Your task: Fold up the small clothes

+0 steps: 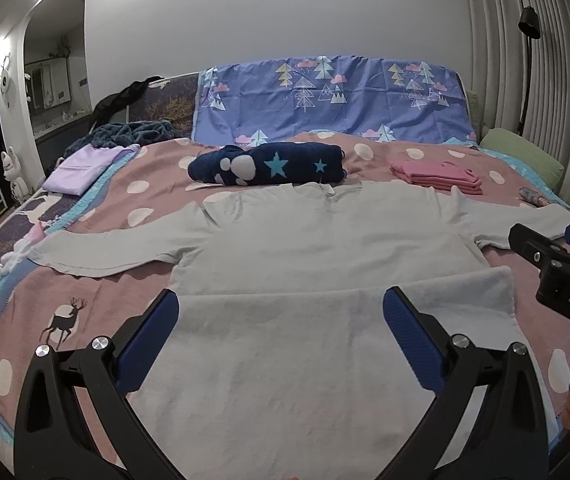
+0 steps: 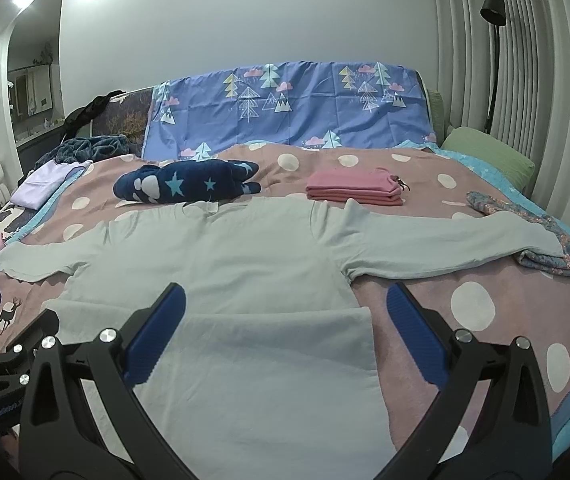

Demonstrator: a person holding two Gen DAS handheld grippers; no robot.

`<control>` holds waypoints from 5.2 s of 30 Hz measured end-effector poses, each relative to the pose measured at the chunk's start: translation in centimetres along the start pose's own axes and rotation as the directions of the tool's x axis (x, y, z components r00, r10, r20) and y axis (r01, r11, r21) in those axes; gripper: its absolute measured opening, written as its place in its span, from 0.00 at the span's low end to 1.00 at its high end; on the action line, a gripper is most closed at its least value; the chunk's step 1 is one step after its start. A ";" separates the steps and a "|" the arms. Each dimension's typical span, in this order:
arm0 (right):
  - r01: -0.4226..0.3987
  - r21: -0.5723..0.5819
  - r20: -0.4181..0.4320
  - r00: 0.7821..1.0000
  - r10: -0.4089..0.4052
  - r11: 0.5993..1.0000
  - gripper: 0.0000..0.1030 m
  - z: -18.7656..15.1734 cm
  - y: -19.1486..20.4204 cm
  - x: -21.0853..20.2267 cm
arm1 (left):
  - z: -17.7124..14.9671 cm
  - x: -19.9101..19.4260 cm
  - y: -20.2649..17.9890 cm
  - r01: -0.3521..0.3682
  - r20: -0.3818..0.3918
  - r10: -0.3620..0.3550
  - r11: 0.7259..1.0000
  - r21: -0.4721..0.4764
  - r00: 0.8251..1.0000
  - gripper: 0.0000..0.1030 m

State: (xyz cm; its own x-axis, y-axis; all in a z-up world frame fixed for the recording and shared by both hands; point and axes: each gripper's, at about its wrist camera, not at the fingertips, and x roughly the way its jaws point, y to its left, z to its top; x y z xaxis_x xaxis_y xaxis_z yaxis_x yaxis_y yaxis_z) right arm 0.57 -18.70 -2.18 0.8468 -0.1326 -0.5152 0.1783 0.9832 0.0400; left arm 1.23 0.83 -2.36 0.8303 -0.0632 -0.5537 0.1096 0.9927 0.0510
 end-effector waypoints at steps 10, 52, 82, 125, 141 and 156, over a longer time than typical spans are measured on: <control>0.006 -0.002 -0.013 1.000 -0.006 1.000 0.98 -0.4 0.1 0.6 | -0.3 0.3 -0.2 0.002 0.013 -0.002 1.000 0.003 1.000 0.99; 0.028 -0.031 -0.054 0.998 -0.030 0.999 0.98 -1.2 1.5 2.1 | -0.8 2.0 1.3 0.041 -0.048 -0.045 0.996 -0.082 0.998 0.99; 0.042 -0.042 -0.071 0.996 -0.045 0.998 0.98 -0.5 2.1 4.0 | 1.5 4.9 7.7 0.259 0.104 -0.244 0.952 -0.165 0.964 0.99; -0.105 -0.152 -0.105 0.990 0.090 0.983 0.98 1.4 5.2 14.0 | 2.6 20.2 47.9 -0.089 0.009 0.147 0.640 -0.763 0.989 0.02; -0.082 -0.045 -0.089 0.993 0.078 0.996 0.98 0.3 -1.7 12.2 | 11.3 21.9 3.5 0.487 -0.027 -0.488 0.873 -0.034 0.872 0.05; -0.336 0.095 -0.242 0.905 0.349 0.937 0.47 1.6 -4.6 16.1 | 6.2 19.5 1.6 0.393 -0.081 -0.389 0.919 0.041 0.918 0.64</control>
State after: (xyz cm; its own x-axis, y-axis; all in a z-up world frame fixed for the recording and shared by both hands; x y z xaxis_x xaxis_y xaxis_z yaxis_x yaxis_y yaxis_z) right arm 14.22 -25.61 -9.27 0.7078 0.2539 -0.6593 -0.0704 0.9539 0.2918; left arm 20.94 0.53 -7.92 0.6751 -0.4359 -0.5952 0.4493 0.8828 -0.1370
